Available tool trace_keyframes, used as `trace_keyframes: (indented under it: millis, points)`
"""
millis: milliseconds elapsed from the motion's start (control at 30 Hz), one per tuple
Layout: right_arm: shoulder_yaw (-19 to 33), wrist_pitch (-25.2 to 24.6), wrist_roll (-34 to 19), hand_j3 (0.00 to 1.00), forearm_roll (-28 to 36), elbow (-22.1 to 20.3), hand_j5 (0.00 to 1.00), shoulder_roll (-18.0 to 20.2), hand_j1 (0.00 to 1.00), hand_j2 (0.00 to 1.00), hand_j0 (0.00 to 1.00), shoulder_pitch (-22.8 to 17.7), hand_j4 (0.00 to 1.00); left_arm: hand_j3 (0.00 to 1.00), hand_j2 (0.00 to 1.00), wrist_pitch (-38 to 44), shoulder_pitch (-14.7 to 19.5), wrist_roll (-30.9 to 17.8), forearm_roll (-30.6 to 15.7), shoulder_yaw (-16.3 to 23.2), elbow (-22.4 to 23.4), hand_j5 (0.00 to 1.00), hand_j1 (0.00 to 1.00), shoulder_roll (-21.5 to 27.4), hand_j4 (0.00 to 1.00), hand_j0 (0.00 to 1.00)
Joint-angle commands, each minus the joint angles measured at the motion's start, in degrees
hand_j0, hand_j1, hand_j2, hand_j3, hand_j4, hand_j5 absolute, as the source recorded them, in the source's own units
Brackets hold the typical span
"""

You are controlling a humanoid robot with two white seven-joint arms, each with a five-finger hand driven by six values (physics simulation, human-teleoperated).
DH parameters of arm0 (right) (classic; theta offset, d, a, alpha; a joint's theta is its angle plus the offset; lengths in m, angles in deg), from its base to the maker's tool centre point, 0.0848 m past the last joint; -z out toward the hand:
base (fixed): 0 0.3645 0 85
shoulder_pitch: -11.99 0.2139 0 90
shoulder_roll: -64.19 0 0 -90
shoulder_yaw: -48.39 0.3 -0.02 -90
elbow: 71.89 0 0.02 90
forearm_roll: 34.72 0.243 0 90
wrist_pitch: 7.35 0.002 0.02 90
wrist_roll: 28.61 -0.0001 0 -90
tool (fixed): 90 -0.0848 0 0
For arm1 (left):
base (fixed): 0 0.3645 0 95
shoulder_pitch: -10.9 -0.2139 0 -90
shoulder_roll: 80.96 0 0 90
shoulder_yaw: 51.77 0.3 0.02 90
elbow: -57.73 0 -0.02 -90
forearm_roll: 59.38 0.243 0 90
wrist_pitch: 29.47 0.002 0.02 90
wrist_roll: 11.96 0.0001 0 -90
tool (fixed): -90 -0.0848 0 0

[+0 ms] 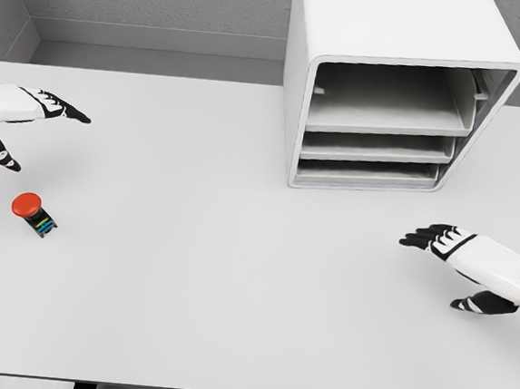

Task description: Slide open multi-storey tabletop storage cabinets and put open load switch and slide close multi-storey tabletop storage cabinets

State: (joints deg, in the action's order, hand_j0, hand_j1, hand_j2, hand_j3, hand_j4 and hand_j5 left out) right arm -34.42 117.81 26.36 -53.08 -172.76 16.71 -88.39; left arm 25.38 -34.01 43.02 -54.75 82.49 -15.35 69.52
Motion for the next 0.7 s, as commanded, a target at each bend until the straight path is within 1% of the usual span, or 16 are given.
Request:
trace_keyframes:
  millis: [0, 133, 200, 233, 300, 333, 500, 533, 567, 667]
  points:
    - [0.01, -0.16, 0.02, 1.0, 0.51, -0.03, 1.0, 0.2, 1.0, 1.0, 1.0, 0.0, 1.0, 1.0, 1.0, 0.15, 0.0, 0.02, -0.33, -0.06, -0.05, 1.0, 1.0, 0.07, 1.0, 1.0]
    - [0.19, -0.16, 0.02, 1.0, 0.51, -0.03, 1.0, -0.07, 1.0, 1.0, 1.0, 0.09, 1.0, 1.0, 1.0, 0.15, 0.0, 0.02, -0.33, -0.06, -0.05, 1.0, 1.0, 0.25, 1.0, 1.0]
    - [2.56, -0.16, 0.02, 1.0, 0.51, -0.03, 1.0, -0.51, 1.0, 1.0, 1.0, 0.09, 1.0, 1.0, 1.0, 0.15, 0.17, 0.02, -0.33, -0.06, 0.04, 1.0, 1.0, 0.25, 1.0, 1.0]
    - [2.56, -0.16, 0.02, 1.0, 0.51, -0.03, 1.0, -0.6, 1.0, 1.0, 1.0, 0.61, 1.0, 1.0, 1.0, 0.15, 0.18, 0.02, -0.33, -0.06, 0.04, 1.0, 1.0, 0.25, 1.0, 1.0]
    - [2.56, -0.16, 0.02, 1.0, 0.51, -0.03, 1.0, -0.86, 1.0, 1.0, 1.0, 1.67, 1.0, 1.0, 1.0, 0.15, 0.18, 0.02, 0.11, 1.53, 0.66, 1.0, 1.0, 0.6, 1.0, 1.0]
    - [2.56, -0.16, 0.02, 1.0, 0.51, -0.03, 1.0, -1.21, 1.0, 1.0, 1.0, 2.72, 1.0, 1.0, 1.0, 0.15, 0.18, 0.02, 0.81, 1.53, 0.83, 1.0, 1.0, 0.95, 1.0, 1.0]
    - [2.3, -0.16, 0.02, 1.0, 0.51, -0.03, 1.0, -1.91, 1.0, 1.0, 1.0, 6.24, 1.0, 1.0, 1.0, 0.15, 0.53, 0.02, 1.08, 1.44, 2.86, 1.0, 1.0, 0.51, 1.0, 1.0]
    - [2.3, -0.16, 0.02, 1.0, 0.51, -0.03, 1.0, -1.91, 1.0, 1.0, 1.0, 6.77, 1.0, 1.0, 1.0, 0.15, 0.44, 0.02, 1.17, 1.53, 1.89, 1.0, 1.0, 1.12, 1.0, 1.0]
    - [2.3, -0.16, 0.02, 1.0, 0.51, -0.03, 1.0, -1.83, 1.0, 1.0, 1.0, 7.29, 1.0, 1.0, 1.0, 0.15, 0.18, 0.02, 1.17, 1.44, 0.66, 1.0, 1.0, 3.93, 1.0, 1.0]
    - [1.86, -0.16, 0.02, 1.0, 0.51, -0.03, 1.0, -1.91, 1.0, 1.0, 1.0, 8.79, 1.0, 1.0, 1.0, 0.15, -0.18, 0.02, 0.99, 1.7, 0.4, 1.0, 1.0, 4.73, 1.0, 1.0]
